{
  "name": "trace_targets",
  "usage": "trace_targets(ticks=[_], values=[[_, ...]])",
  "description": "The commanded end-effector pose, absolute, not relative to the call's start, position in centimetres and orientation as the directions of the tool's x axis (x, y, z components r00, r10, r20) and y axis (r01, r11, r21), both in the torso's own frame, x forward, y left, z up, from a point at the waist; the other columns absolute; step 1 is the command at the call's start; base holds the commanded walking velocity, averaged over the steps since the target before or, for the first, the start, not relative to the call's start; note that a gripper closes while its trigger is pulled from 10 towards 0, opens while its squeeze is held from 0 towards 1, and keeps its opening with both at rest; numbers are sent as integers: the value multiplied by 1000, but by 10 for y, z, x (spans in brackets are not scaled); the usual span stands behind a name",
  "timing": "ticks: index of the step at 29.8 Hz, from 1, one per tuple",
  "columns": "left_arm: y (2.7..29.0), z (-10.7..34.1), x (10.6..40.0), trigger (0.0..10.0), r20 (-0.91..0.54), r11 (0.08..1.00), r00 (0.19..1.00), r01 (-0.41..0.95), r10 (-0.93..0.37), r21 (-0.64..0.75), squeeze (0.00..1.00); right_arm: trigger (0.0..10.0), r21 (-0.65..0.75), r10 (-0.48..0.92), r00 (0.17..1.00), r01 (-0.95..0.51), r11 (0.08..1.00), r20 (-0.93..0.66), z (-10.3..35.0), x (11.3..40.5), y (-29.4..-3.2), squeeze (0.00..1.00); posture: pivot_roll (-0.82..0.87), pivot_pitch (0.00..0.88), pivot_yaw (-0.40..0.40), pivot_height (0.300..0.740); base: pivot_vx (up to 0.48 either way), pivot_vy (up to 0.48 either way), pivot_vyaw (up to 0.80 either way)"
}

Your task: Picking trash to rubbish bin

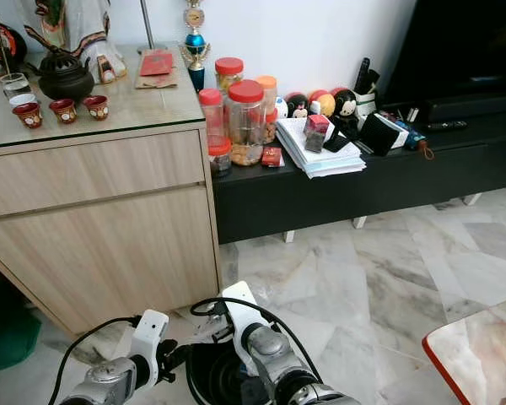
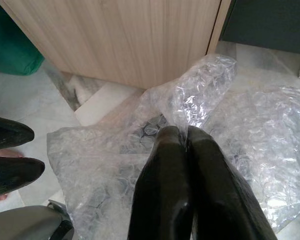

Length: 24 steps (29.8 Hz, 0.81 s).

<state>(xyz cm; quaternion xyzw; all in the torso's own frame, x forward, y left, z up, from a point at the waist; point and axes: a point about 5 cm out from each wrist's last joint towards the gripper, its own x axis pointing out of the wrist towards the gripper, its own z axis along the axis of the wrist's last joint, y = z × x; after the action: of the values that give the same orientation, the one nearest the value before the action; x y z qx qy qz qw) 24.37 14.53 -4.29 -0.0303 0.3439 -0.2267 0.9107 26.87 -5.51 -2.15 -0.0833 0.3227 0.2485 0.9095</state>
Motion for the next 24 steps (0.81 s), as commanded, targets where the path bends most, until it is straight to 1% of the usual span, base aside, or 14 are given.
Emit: trace_targets(ticks=[1,24], values=[[149,-44,242,10000,-618,898,658,383,-431,-218,0,10000,7,422,665,-530,848,-616,-16,271,-42,996,161,0,-51,740,0,0,0],[149,-43,243,10000,-620,896,655,387,-432,-216,0,10000,15,418,671,-519,855,-612,-16,271,-42,1000,162,0,-51,740,0,0,0]])
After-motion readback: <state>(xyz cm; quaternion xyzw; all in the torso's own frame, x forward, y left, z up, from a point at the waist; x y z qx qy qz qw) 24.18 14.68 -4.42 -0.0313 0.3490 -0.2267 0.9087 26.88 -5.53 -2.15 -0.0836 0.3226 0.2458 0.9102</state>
